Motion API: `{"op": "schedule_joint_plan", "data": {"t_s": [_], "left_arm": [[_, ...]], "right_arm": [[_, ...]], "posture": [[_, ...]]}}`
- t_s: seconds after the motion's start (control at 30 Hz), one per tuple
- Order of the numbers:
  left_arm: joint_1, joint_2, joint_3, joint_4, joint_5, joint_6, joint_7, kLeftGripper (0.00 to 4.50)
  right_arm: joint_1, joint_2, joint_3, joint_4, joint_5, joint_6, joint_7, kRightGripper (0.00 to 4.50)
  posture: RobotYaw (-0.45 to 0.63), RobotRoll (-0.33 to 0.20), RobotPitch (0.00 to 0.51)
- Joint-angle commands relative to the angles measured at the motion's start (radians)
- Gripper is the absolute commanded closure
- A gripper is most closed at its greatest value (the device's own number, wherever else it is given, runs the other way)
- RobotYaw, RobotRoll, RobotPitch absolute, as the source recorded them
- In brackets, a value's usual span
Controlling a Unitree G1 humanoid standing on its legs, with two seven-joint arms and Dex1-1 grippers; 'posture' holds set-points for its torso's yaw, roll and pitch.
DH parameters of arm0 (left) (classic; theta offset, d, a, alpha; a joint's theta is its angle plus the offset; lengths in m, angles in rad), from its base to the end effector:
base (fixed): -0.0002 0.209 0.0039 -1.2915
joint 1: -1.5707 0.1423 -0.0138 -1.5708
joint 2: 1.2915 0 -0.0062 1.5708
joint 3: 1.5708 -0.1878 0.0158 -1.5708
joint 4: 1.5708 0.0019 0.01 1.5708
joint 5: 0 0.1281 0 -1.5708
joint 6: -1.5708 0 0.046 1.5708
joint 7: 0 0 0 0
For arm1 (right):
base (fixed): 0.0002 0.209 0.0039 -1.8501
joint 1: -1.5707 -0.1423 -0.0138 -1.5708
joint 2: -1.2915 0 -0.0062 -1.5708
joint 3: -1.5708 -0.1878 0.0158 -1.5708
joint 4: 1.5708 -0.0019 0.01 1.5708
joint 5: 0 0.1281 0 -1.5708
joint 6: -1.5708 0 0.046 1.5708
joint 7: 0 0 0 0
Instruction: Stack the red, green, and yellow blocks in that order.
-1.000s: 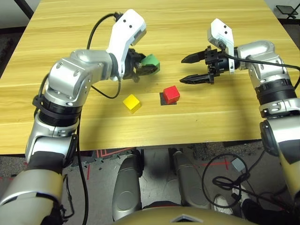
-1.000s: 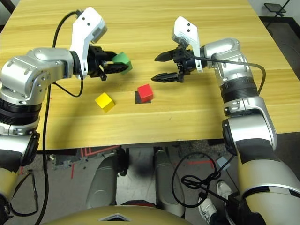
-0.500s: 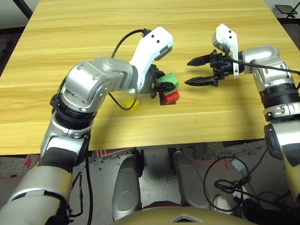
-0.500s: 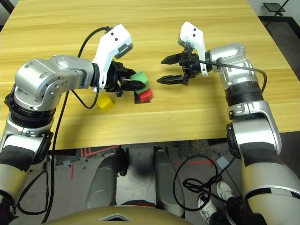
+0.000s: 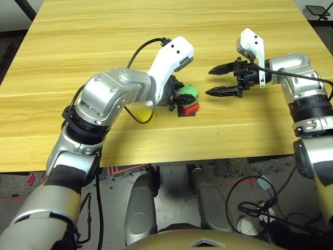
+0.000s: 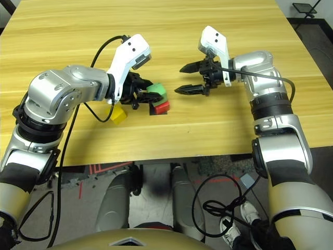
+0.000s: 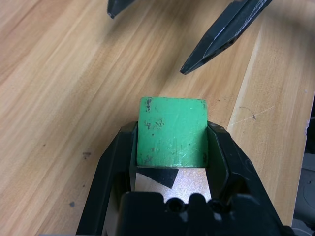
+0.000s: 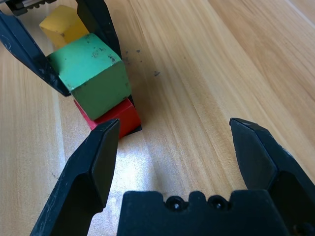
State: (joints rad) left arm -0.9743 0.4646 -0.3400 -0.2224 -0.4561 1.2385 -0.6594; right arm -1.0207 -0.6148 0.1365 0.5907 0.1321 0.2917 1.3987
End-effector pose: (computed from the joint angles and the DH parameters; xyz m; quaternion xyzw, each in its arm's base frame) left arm 0.2760 0.1116 0.2386 0.1918 0.1790 -0.5027 0.8237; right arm 0.3389 -0.2302 0.2378 -0.2186 0.0931 0.5741 0.7836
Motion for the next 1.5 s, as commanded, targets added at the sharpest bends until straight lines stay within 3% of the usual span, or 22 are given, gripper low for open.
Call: {"op": "schedule_joint_plan", "data": {"t_s": [0.03, 0.27, 0.5, 0.77, 0.97, 1.5], "left_arm": [[0.007, -0.003, -0.025, 0.001, 0.009, -0.026, -0.016, 2.46], [0.019, 0.003, -0.042, 0.0, 0.024, -0.047, -0.033, 2.46], [0.051, 0.017, 0.033, -0.025, 0.028, -0.118, -0.03, 0.04], [0.218, 0.209, 0.196, -0.214, -0.012, -0.013, -0.012, 0.04], [0.358, 0.312, 0.285, -0.305, -0.043, 0.048, -0.006, 0.04], [0.437, 0.317, 0.261, -0.274, -0.027, -0.003, 0.009, 0.04]], "right_arm": [[0.022, -0.017, -0.015, -0.018, 0.011, 0.008, -0.005, 0.0], [0.03, -0.018, -0.02, -0.026, 0.014, 0.014, -0.015, 0.0], [0.041, -0.026, -0.05, 0.003, 0.025, -0.023, -0.022, 0.0], [0.078, -0.076, -0.111, 0.058, 0.058, -0.087, -0.007, 0.0], [0.094, -0.1, -0.131, 0.109, 0.056, -0.123, -0.018, 0.0], [0.082, -0.096, -0.126, 0.124, 0.053, -0.131, -0.024, 0.0]], "posture": [[0.13, 0.001, 0.272], [0.12, 0.003, 0.271], [0.13, 0.001, 0.246], [0.15, 0.011, 0.212], [0.15, 0.013, 0.205], [0.14, 0.008, 0.208]]}}
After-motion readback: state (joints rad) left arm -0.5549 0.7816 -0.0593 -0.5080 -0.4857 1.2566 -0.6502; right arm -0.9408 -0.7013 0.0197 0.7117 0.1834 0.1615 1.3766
